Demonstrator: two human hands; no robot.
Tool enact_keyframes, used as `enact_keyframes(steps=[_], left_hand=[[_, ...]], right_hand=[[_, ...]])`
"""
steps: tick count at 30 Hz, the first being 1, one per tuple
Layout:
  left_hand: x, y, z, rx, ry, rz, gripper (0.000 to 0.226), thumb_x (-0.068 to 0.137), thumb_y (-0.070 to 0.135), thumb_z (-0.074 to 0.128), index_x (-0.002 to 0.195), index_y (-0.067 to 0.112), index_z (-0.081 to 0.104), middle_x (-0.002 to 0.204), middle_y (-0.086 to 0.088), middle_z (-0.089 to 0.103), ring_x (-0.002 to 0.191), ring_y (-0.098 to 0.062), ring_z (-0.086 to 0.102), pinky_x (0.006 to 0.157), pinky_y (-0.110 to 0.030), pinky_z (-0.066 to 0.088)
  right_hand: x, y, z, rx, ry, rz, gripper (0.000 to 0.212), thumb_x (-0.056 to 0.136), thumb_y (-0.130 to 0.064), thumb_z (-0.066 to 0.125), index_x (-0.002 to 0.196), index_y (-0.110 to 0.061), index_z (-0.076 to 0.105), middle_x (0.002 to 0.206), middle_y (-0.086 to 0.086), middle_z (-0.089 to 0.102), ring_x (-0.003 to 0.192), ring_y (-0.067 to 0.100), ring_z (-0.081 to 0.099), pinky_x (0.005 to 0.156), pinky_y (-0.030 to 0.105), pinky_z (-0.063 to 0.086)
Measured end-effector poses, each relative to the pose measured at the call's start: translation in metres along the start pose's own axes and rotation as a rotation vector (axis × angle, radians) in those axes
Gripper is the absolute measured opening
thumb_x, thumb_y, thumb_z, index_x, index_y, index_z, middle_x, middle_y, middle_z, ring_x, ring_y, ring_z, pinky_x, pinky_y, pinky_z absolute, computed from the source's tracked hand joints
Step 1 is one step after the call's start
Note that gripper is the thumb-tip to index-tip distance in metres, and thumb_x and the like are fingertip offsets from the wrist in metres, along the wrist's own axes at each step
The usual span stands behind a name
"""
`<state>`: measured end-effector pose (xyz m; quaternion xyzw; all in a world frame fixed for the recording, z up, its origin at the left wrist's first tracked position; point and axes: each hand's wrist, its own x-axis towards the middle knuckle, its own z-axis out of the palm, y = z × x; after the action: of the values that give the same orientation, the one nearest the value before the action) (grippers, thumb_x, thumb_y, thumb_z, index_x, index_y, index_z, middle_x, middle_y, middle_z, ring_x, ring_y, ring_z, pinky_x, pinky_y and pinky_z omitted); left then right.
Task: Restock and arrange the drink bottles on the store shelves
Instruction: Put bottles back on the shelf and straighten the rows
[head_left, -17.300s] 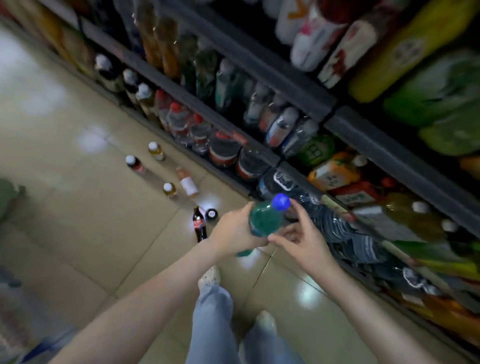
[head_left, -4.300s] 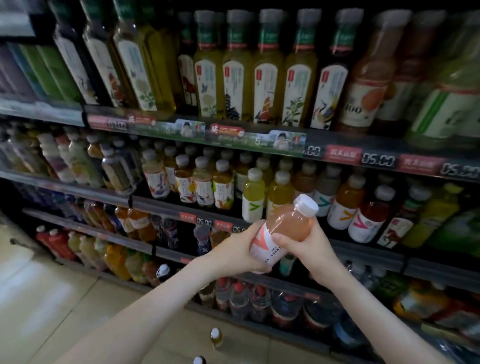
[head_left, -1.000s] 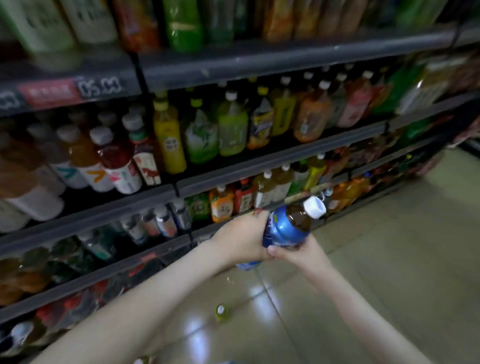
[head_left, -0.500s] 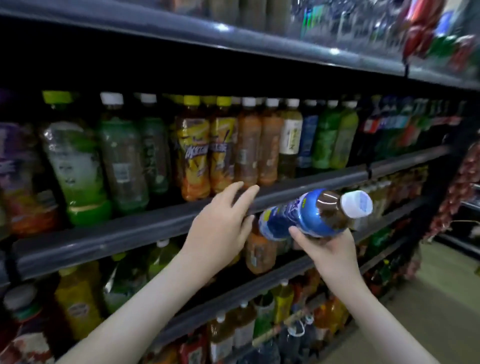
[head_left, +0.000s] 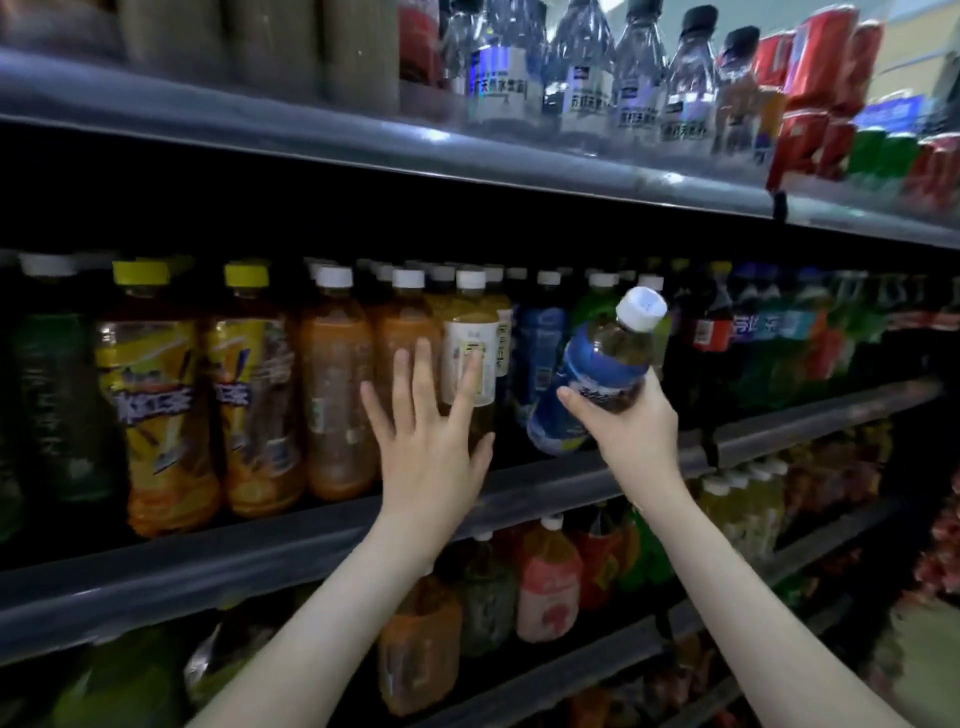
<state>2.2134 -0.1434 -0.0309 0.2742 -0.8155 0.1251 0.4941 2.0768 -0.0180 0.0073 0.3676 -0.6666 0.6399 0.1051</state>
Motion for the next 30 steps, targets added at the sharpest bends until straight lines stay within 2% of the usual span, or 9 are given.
enact_keyframes(steps=[3, 6, 11, 16, 20, 23, 25, 26, 30], left_hand=[[0.013, 0.011, 0.024, 0.111, -0.009, -0.052, 0.091, 0.079, 0.049, 0.068, 0.152, 0.021, 0.023, 0.156, -0.022, 0.015, 0.144, -0.041, 0.007, 0.110, -0.059, -0.012], [0.018, 0.014, 0.036, 0.194, -0.012, -0.079, 0.092, 0.078, 0.049, 0.068, 0.152, 0.020, 0.022, 0.155, -0.020, 0.015, 0.143, -0.042, 0.008, 0.110, -0.057, -0.016], [0.016, 0.018, 0.045, 0.271, 0.000, -0.066, 0.094, 0.077, 0.042, 0.072, 0.152, 0.021, 0.020, 0.154, -0.024, 0.018, 0.143, -0.042, 0.009, 0.109, -0.062, -0.004], [0.015, 0.021, 0.047, 0.303, -0.017, -0.068, 0.093, 0.077, 0.038, 0.073, 0.152, 0.019, 0.022, 0.154, -0.025, 0.012, 0.142, -0.042, 0.009, 0.108, -0.063, 0.008], [0.008, 0.023, 0.046, 0.280, -0.052, -0.087, 0.081, 0.085, 0.041, 0.059, 0.153, 0.021, 0.019, 0.155, -0.023, 0.011, 0.143, -0.041, 0.010, 0.111, -0.062, 0.012], [-0.012, 0.024, 0.037, 0.178, -0.052, -0.104, 0.069, 0.088, 0.039, 0.048, 0.150, 0.019, 0.027, 0.154, -0.020, 0.020, 0.143, -0.037, 0.017, 0.114, -0.054, 0.015], [-0.040, 0.023, 0.026, 0.046, -0.040, -0.120, 0.059, 0.090, 0.031, 0.051, 0.145, 0.014, 0.037, 0.148, -0.018, 0.033, 0.138, -0.032, 0.027, 0.114, -0.045, 0.019], [-0.058, 0.022, 0.018, -0.010, -0.032, -0.137, 0.054, 0.091, 0.027, 0.053, 0.142, 0.011, 0.042, 0.142, -0.017, 0.041, 0.133, -0.031, 0.034, 0.112, -0.041, 0.025], [-0.158, 0.002, -0.022, -0.079, -0.056, -0.204, 0.037, 0.088, 0.014, 0.054, 0.123, 0.003, 0.050, 0.115, -0.016, 0.058, 0.111, -0.025, 0.050, 0.106, -0.022, 0.030]], right_hand=[[0.035, 0.014, 0.006, -0.027, -0.128, 0.027, 0.050, 0.073, -0.035, 0.082, 0.115, -0.023, 0.057, 0.104, -0.011, 0.064, 0.093, 0.003, 0.056, 0.070, 0.007, 0.041], [0.056, 0.026, 0.016, -0.060, -0.231, 0.033, 0.049, 0.074, -0.036, 0.081, 0.114, -0.018, 0.059, 0.110, -0.002, 0.067, 0.096, 0.009, 0.059, 0.075, 0.018, 0.042], [0.082, 0.041, 0.023, -0.207, -0.324, 0.049, 0.055, 0.078, -0.048, 0.072, 0.114, -0.011, 0.053, 0.106, 0.007, 0.065, 0.098, 0.027, 0.064, 0.072, 0.030, 0.051], [0.096, 0.054, 0.021, -0.229, -0.381, 0.068, 0.061, 0.082, -0.044, 0.070, 0.120, -0.008, 0.038, 0.102, 0.005, 0.057, 0.096, 0.029, 0.063, 0.072, 0.039, 0.055], [0.079, 0.070, 0.026, -0.240, -0.334, 0.000, 0.083, 0.076, -0.041, 0.077, 0.136, -0.008, 0.030, 0.130, 0.013, 0.048, 0.122, 0.031, 0.048, 0.093, 0.045, 0.049], [0.040, 0.073, 0.028, -0.324, -0.174, -0.153, 0.097, 0.080, -0.039, 0.074, 0.149, -0.006, 0.015, 0.147, 0.019, 0.030, 0.135, 0.034, 0.028, 0.109, 0.050, 0.034], [0.002, 0.067, 0.032, -0.259, -0.085, -0.334, 0.086, 0.084, -0.030, 0.072, 0.147, -0.008, 0.019, 0.144, 0.020, 0.032, 0.132, 0.034, 0.031, 0.107, 0.050, 0.037], [-0.022, 0.064, 0.037, -0.182, -0.107, -0.407, 0.078, 0.085, -0.024, 0.070, 0.145, -0.008, 0.023, 0.140, 0.018, 0.036, 0.128, 0.032, 0.035, 0.104, 0.047, 0.040], [-0.132, 0.058, 0.069, 0.090, -0.466, -0.508, 0.047, 0.092, -0.021, 0.061, 0.133, -0.010, 0.040, 0.121, 0.006, 0.050, 0.106, 0.015, 0.051, 0.094, 0.022, 0.042]])
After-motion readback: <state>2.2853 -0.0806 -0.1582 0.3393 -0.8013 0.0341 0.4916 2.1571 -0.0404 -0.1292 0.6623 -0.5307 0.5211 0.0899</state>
